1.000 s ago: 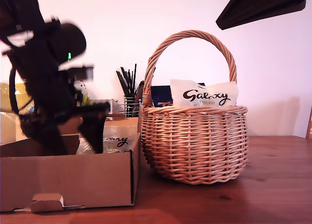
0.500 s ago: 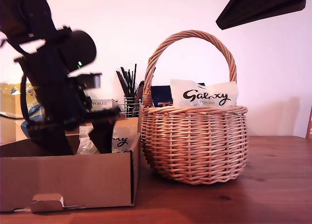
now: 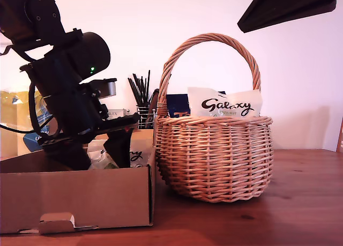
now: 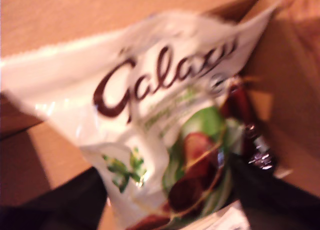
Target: Move the bags of Easter eggs from the cardboard box on the left into the woven basket on the right side.
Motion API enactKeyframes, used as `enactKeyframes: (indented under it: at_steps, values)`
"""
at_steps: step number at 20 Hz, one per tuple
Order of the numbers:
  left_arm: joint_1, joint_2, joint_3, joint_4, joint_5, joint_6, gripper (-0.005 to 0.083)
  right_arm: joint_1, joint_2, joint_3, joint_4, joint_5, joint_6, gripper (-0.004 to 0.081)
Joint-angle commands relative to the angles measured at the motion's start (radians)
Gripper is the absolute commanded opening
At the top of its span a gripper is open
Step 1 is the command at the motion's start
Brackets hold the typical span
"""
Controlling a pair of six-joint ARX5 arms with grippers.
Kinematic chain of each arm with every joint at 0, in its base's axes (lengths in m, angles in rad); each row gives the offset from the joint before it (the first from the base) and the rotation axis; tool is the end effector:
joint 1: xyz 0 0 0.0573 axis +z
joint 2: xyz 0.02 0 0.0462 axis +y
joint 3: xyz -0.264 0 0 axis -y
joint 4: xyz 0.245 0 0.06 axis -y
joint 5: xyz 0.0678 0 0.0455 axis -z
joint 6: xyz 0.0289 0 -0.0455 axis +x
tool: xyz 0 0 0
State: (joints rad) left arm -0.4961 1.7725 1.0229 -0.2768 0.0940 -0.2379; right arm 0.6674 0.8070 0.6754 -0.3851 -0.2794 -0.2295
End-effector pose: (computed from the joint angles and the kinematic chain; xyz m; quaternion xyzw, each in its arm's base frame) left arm 0.3005 -0.1657 0.1565 -0.0016 0.5077 -0.1944 0.8393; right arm 0.1296 0.1123 0.2743 -0.1475 0.1986 0.4666 0.8492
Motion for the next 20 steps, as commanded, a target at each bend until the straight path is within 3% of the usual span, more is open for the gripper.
enactKeyframes:
  at_steps: [1,9,20]
  values:
    - [-0.006,0.023,-0.002,0.015,0.010,-0.010,0.0329,0.000,-0.005,0.001,0.006,-0.004,0.005,-0.0012]
    - [-0.003,0.023,-0.001,0.061,0.010,0.003,-0.0022,0.000,-0.005,0.001,0.006,-0.004,0.005,-0.0012]
    - [0.003,-0.068,0.079,-0.114,0.006,0.097,-0.0022,0.000,-0.005,0.001,0.005,-0.003,0.005,-0.0012]
